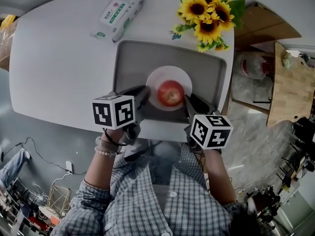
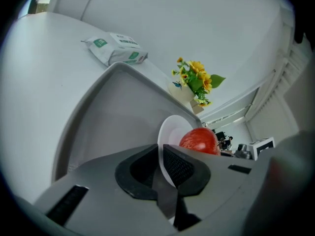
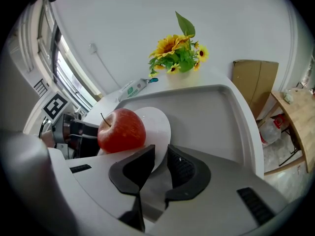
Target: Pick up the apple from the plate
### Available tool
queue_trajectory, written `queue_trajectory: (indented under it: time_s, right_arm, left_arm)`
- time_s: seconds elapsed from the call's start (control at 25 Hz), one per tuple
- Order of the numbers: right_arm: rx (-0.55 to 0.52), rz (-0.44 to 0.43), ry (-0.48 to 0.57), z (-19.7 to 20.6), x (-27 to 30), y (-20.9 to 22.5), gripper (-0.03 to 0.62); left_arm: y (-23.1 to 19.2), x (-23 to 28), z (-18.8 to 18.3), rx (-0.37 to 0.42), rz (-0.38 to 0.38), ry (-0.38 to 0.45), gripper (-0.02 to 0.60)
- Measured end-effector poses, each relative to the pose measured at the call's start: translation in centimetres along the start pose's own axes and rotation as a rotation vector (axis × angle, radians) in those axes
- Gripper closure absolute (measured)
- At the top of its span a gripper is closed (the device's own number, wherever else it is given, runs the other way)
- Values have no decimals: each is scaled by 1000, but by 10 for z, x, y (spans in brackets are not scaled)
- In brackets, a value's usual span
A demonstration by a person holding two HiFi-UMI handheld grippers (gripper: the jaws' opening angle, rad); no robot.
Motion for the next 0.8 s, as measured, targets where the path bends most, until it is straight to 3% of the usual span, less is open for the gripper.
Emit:
queue_trajectory:
  time_s: [0.32, 0.8]
  right_arm:
    - [33, -10, 23, -15, -3, -13, 511]
    - [-62, -57, 23, -37, 9, -81, 511]
  left_arm:
    - [-6, -14, -3, -44, 14, 15, 543]
    - [-39, -79, -1, -128, 12, 112, 544]
Point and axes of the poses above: the fingertips, and each gripper's own axes: x forward along the fingers, y to its right, z out of its underside, the point moved 3 cm from there along -x, backward along the fingers, and after that the axes turned 12 degrees about -y, right-handed, at the moved point
